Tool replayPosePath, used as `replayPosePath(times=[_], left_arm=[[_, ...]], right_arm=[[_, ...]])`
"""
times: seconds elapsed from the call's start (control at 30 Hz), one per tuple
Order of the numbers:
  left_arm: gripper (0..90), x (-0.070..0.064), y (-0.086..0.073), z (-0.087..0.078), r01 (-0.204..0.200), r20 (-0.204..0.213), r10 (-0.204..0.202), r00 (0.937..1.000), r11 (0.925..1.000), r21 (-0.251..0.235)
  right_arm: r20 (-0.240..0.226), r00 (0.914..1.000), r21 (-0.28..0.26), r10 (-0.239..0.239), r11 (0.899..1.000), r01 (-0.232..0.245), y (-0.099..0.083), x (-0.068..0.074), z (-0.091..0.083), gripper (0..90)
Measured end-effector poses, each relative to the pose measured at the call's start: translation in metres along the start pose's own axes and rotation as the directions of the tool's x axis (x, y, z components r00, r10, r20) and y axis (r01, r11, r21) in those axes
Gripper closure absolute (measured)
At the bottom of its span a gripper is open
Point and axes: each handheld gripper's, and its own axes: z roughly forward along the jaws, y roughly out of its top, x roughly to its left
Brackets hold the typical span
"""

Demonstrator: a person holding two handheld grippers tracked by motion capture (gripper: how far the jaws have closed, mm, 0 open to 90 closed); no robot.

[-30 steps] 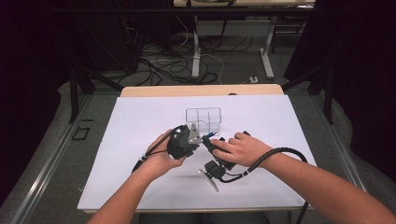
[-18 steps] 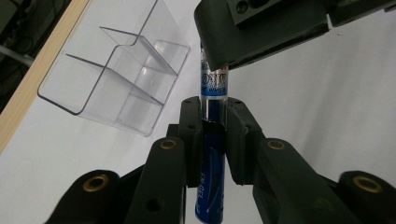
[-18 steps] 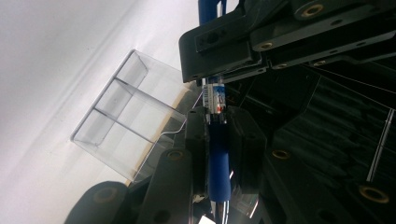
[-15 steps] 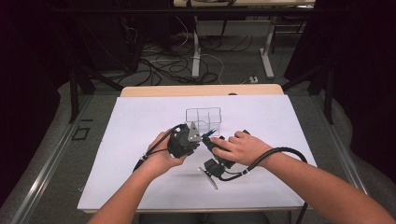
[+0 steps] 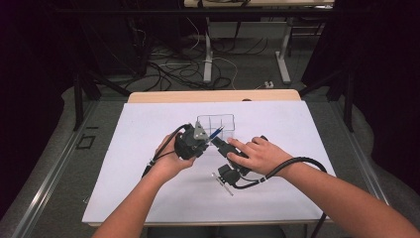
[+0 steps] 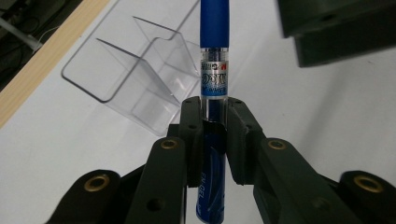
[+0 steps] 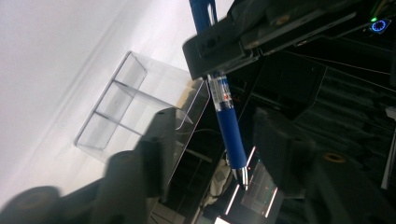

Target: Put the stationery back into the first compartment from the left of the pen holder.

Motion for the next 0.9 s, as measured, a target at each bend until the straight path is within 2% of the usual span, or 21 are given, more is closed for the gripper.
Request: replayPosePath(times=[0.03, 0.1, 0.13, 0.23, 0.27, 0.3, 0.37, 0.47, 0.5, 0.57, 0.63, 0.67, 0.73, 0.8, 0.83, 0.87, 0.9], left_arm=[[78.1, 0.003, 0.001, -0.001, 0.012, -0.002, -0.012, 0.9999, 0.9999, 0.001], [78.1, 0.008, 0.001, -0.001, 0.038, -0.006, -0.038, 0.9992, 0.9991, -0.017], [78.1, 0.011, 0.001, -0.002, 0.046, 0.001, -0.046, 0.9989, 0.9988, -0.017], [78.1, 0.017, 0.001, -0.001, 0.083, -0.011, -0.083, 0.9965, 0.9949, -0.058], [78.1, 0.02, 0.001, -0.003, 0.082, -0.011, -0.083, 0.9965, 0.9949, -0.059], [78.1, 0.021, 0.001, -0.002, 0.097, -0.019, -0.099, 0.9949, 0.9918, -0.083], [78.1, 0.023, 0.001, -0.003, 0.105, -0.031, -0.109, 0.9935, 0.9875, -0.117], [78.1, 0.027, 0.002, -0.004, 0.127, -0.035, -0.134, 0.9904, 0.9801, -0.153], [78.1, 0.028, 0.002, -0.004, 0.132, -0.037, -0.14, 0.9895, 0.9768, -0.169], [78.1, 0.031, 0.002, -0.005, 0.136, -0.034, -0.144, 0.989, 0.9745, -0.179], [78.0, 0.033, 0.002, -0.004, 0.148, -0.038, -0.159, 0.9865, 0.9666, -0.209], [78.1, 0.034, 0.002, -0.004, 0.148, -0.04, -0.16, 0.9863, 0.9651, -0.216], [78.1, 0.036, 0.002, -0.004, 0.159, -0.035, -0.172, 0.9844, 0.9575, -0.24], [78.1, 0.039, 0.003, -0.005, 0.173, -0.03, -0.187, 0.982, 0.9507, -0.257], [78.1, 0.041, 0.003, -0.004, 0.189, -0.027, -0.204, 0.9786, 0.9417, -0.279], [78.1, 0.042, 0.003, -0.003, 0.201, -0.023, -0.217, 0.9759, 0.9361, -0.289], [78.1, 0.044, 0.004, -0.003, 0.214, -0.017, -0.229, 0.9732, 0.9318, -0.293]], right_arm=[[0.003, 0.9998, 0.004, -0.02, 1.0, 0.02, -0.001, -0.002, -0.001, 47.4], [0.003, 0.9998, 0.007, -0.021, 1.0, 0.021, -0.002, -0.003, 0.0, 45.6], [0.006, 0.9999, 0.01, -0.015, 1.0, 0.015, -0.002, -0.003, 0.0, 44.6], [0.003, 0.9999, 0.022, 0.015, 1.0, -0.015, -0.005, -0.003, 0.0, 43.7], [0.0, 0.9994, 0.029, 0.034, 0.999, -0.034, -0.006, -0.001, 0.0, 43.2], [0.001, 0.9995, 0.027, 0.03, 0.999, -0.03, -0.006, -0.002, 0.0, 42.7], [0.008, 0.9985, 0.036, 0.054, 0.998, -0.054, -0.008, 0.001, -0.001, 41.3], [-0.023, 0.9921, 0.076, 0.123, 0.99, -0.121, -0.011, 0.002, 0.001, 40.4], [-0.023, 0.9923, 0.069, 0.122, 0.99, -0.12, -0.013, 0.002, 0.002, 40.4], [-0.028, 0.9852, 0.097, 0.169, 0.981, -0.166, -0.016, 0.004, 0.002, 40.3], [-0.024, 0.9777, 0.11, 0.209, 0.973, -0.205, -0.019, 0.006, 0.002, 40.3], [-0.019, 0.9726, 0.115, 0.232, 0.967, -0.228, -0.021, 0.006, 0.002, 40.3], [-0.02, 0.9582, 0.128, 0.285, 0.951, -0.28, -0.025, 0.009, 0.001, 39.7], [-0.01, 0.9402, 0.138, 0.34, 0.932, -0.336, -0.03, 0.013, 0.001, 37.8], [0.007, 0.9308, 0.13, 0.365, 0.923, -0.363, -0.032, 0.015, 0.002, 36.3], [0.011, 0.9184, 0.133, 0.396, 0.91, -0.393, -0.034, 0.016, 0.002, 34.2], [0.009, 0.9007, 0.141, 0.434, 0.891, -0.431, -0.037, 0.017, 0.002, 32.3]])
